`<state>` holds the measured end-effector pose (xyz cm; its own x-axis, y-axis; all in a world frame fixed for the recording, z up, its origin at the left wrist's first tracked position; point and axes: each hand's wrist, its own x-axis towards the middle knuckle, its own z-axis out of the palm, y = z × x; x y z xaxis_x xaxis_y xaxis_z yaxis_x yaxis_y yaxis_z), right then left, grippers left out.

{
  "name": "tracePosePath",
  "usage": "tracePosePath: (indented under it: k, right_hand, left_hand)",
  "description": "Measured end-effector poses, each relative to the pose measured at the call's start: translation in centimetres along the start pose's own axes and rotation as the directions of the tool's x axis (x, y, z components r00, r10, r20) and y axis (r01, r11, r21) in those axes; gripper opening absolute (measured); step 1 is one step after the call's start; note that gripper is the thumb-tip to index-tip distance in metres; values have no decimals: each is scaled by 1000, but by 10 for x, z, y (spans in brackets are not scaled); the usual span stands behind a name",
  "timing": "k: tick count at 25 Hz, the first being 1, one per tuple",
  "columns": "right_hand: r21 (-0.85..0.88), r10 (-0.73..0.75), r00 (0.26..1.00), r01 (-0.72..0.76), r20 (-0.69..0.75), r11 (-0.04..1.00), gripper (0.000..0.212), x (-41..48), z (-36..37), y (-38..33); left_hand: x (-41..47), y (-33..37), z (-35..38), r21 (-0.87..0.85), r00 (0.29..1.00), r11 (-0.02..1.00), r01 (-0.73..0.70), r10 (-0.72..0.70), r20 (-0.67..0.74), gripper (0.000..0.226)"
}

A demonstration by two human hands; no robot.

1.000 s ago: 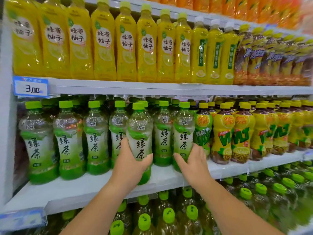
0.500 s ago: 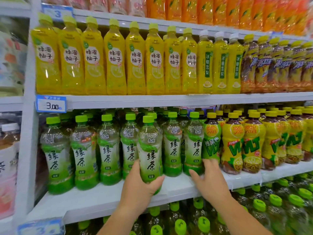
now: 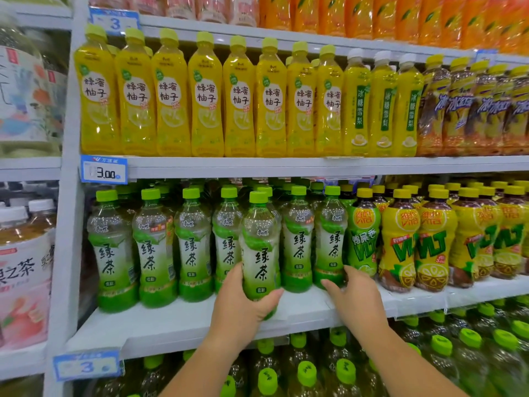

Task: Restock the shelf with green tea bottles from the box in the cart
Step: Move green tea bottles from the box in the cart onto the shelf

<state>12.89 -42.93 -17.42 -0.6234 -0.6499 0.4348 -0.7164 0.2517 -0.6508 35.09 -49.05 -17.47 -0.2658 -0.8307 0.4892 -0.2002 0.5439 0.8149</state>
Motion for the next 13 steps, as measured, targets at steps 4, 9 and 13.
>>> tracePosePath:
  k: [4, 9, 13]
  right_hand:
    - [11, 33, 999, -33, -4, 999, 36, -6, -5, -7]
    - [40, 4, 1000, -4, -1, 999, 23, -7, -12, -10]
    - [157, -102, 993, 111, -62, 981, 25, -35, -14, -34]
  left_hand:
    - [-2, 5, -2, -14, 1000, 1000, 7, -7, 5, 60]
    - [1, 0, -2, -22, 999, 999, 38, -38, 36, 74]
    - [0, 2, -4, -25, 996, 998, 65, -64, 59, 79]
